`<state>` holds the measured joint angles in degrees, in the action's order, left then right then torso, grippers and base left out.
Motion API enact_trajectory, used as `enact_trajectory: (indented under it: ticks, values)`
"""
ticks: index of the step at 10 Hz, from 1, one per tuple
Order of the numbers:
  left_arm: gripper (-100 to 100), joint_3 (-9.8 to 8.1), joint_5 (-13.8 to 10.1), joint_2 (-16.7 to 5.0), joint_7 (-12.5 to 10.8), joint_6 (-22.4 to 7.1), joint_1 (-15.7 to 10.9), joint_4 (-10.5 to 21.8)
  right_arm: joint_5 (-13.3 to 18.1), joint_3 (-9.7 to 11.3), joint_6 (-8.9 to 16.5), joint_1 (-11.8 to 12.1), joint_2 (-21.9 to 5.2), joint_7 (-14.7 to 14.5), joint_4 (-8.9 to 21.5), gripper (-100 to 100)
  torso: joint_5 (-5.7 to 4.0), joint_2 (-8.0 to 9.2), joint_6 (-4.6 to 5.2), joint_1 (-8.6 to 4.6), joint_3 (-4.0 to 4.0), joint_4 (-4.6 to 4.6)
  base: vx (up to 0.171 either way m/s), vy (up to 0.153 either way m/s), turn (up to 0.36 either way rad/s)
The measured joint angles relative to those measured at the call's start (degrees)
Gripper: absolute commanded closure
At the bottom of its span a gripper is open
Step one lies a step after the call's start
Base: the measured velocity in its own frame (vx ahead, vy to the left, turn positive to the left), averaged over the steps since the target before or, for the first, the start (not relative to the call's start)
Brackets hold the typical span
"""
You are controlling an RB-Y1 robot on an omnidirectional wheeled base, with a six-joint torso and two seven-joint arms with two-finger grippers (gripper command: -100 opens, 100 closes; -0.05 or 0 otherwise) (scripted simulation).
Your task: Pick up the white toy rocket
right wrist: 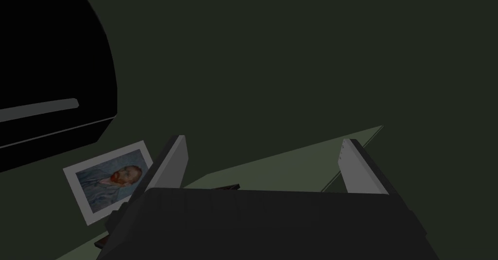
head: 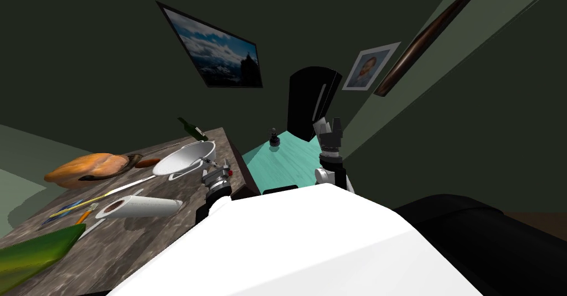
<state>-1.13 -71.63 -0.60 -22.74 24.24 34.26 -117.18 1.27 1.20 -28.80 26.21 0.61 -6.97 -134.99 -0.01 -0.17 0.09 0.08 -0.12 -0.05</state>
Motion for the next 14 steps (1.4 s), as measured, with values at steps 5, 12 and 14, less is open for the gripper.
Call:
enact_trajectory:
  ticks: [5,12,14]
  values:
    - [-100,-1.12,1.06,-0.01,-0.51,-0.16,-1.66,1.5,0.0,0.0,0.0,-0.01,0.0,0.0,0.0,0,-0.01,0.19,0.0,-0.05,0.1,0.03,-0.028,-0.01,0.037]
    - [-100,-4.08,6.1,-0.66,-4.27,0.46,-13.83,14.33,0.0,0.0,0.0,-0.01,0.0,0.0,0.0,0,0.08,0.34,-0.14,0.23,0.15,-0.01,-0.07,0.003,0.053]
    - [-100,-4.98,6.86,0.07,-4.03,-0.07,-16.86,17.27,0.0,0.0,0.0,-0.01,0.0,0.0,0.0,0,0.11,0.29,-0.15,0.29,0.13,-0.02,-0.024,-0.004,-0.003]
